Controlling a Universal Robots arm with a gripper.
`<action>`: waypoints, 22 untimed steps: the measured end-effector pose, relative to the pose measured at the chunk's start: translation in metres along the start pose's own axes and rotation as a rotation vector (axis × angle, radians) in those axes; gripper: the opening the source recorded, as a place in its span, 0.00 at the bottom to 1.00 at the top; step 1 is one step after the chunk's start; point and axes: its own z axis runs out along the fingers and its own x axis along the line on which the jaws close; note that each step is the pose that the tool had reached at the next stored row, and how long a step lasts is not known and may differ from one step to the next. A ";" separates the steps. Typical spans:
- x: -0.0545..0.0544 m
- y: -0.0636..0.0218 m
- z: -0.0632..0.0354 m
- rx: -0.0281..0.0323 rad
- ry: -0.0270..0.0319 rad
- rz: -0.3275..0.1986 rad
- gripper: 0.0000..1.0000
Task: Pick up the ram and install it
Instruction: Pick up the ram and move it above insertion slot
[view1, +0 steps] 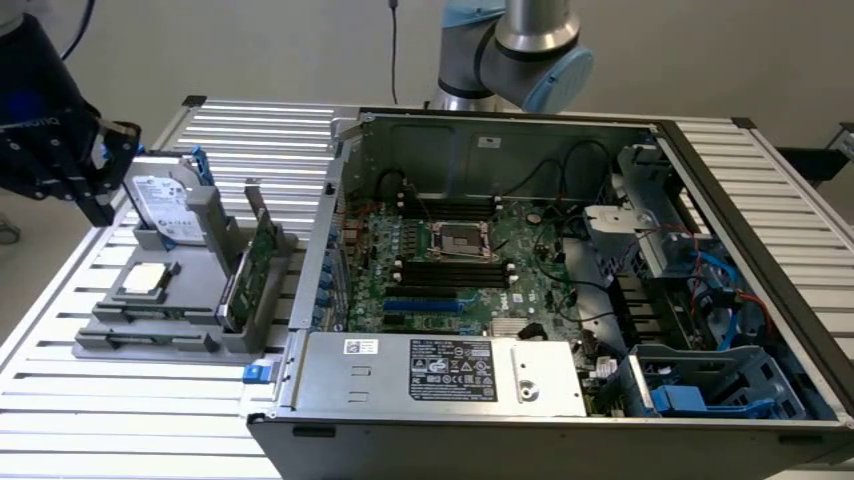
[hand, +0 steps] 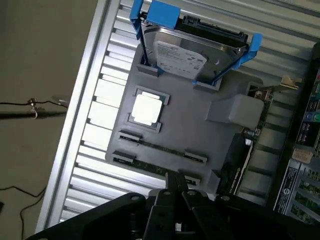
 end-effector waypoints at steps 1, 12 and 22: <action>0.000 0.0000 0.0003 0.0001 0.0007 -0.020 0.11; 0.000 -0.0002 0.0029 0.0034 0.0094 -0.219 0.11; 0.000 -0.0002 0.0055 0.0137 0.0202 -0.401 0.11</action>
